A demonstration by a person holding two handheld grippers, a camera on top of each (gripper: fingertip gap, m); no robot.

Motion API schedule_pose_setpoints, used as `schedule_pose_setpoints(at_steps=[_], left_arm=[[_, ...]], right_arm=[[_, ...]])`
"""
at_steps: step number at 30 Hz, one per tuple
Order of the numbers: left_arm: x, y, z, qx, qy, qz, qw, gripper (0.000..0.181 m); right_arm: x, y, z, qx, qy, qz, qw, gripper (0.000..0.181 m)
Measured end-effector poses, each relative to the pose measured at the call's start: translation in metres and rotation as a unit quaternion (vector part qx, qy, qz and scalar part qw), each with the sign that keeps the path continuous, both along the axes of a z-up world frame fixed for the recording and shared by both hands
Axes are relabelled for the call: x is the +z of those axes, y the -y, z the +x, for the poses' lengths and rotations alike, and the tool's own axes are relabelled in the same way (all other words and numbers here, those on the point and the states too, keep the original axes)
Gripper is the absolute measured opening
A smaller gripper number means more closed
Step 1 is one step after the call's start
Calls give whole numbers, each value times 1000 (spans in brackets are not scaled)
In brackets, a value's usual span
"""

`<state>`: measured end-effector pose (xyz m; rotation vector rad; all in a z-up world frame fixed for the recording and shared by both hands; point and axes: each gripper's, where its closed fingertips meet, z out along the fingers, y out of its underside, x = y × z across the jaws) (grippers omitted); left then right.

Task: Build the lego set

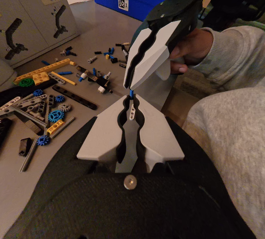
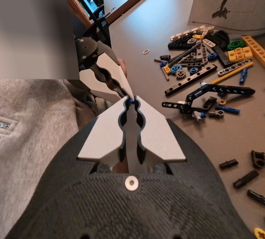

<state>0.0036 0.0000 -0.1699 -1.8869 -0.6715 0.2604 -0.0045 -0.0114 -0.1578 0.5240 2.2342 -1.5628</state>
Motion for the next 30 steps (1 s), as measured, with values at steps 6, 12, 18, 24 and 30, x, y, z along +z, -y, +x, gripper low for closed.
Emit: schedule_pose_setpoints(at_steps=[6, 12, 18, 24, 30], left_arm=[[6, 0, -2, 8, 20, 49, 999, 2], [15, 5, -6, 17, 29, 91, 995, 2], [19, 2, -3, 8, 27, 106, 994, 2], [11, -1, -3, 6, 42, 93, 995, 3], [-14, 5, -2, 4, 73, 25, 997, 14]], right_arm=[[5, 1, -2, -9, 0, -15, 1000, 10], [12, -2, -5, -13, 20, -38, 999, 15], [17, 0, -3, -10, 56, -66, 996, 9], [16, 1, -3, -26, 36, -53, 998, 2], [-8, -17, -7, -99, -78, 53, 991, 1]])
